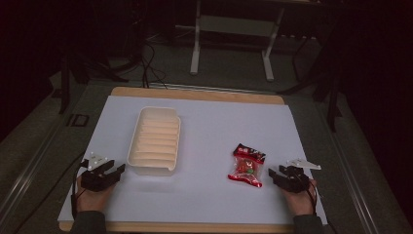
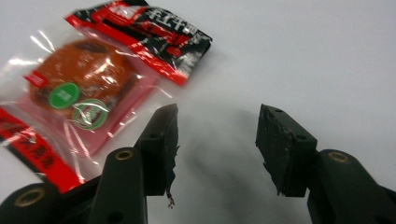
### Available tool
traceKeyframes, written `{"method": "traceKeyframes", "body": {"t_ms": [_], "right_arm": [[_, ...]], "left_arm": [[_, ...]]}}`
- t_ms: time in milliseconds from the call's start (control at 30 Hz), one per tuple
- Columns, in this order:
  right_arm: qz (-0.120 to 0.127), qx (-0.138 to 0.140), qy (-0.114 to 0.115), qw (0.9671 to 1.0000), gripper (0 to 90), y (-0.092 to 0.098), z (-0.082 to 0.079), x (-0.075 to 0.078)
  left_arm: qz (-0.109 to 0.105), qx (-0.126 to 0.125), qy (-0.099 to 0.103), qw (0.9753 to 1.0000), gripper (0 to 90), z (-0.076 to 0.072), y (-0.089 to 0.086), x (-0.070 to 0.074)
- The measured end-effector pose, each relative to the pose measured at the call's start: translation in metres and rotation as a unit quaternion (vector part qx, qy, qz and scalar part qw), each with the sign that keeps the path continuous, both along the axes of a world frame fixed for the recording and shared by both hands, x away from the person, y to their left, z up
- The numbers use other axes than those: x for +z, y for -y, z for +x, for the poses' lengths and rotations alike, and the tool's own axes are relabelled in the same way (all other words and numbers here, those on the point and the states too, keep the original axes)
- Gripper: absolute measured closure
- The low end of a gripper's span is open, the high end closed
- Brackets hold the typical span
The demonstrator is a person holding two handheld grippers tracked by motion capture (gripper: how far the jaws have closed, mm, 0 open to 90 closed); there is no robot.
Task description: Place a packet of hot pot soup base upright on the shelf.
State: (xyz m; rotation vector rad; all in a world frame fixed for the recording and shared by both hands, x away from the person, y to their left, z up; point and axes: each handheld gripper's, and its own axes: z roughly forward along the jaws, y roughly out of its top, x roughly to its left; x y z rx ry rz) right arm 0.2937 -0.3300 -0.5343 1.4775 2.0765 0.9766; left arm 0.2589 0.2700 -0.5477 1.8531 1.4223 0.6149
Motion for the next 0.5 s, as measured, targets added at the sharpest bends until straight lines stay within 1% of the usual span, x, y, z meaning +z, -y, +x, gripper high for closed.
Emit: {"method": "traceKeyframes", "body": {"t_ms": [100,267,333,433,500], "right_arm": [[0.007,0.006,-0.001,1.0,49.4,0.002,0.001,0.004],[0.012,0.016,-0.003,0.9998,49.5,0.003,0.006,0.012],[0.016,0.025,-0.007,0.9995,49.1,0.003,0.009,0.017],[0.014,0.039,-0.009,0.9991,48.2,0.001,0.014,0.023],[0.018,0.044,-0.011,0.9988,48.0,0.0,0.018,0.025]], "left_arm": [[0.004,-0.001,0.0,1.0,52.5,0.0,0.001,0.0],[0.008,0.001,-0.003,1.0,51.9,0.0,0.002,-0.001],[0.007,0.001,-0.004,1.0,51.7,0.0,0.001,-0.001],[0.002,0.001,-0.003,1.0,51.5,0.0,0.0,-0.001],[0.008,-0.002,-0.002,1.0,51.2,0.0,0.002,-0.002]]}}
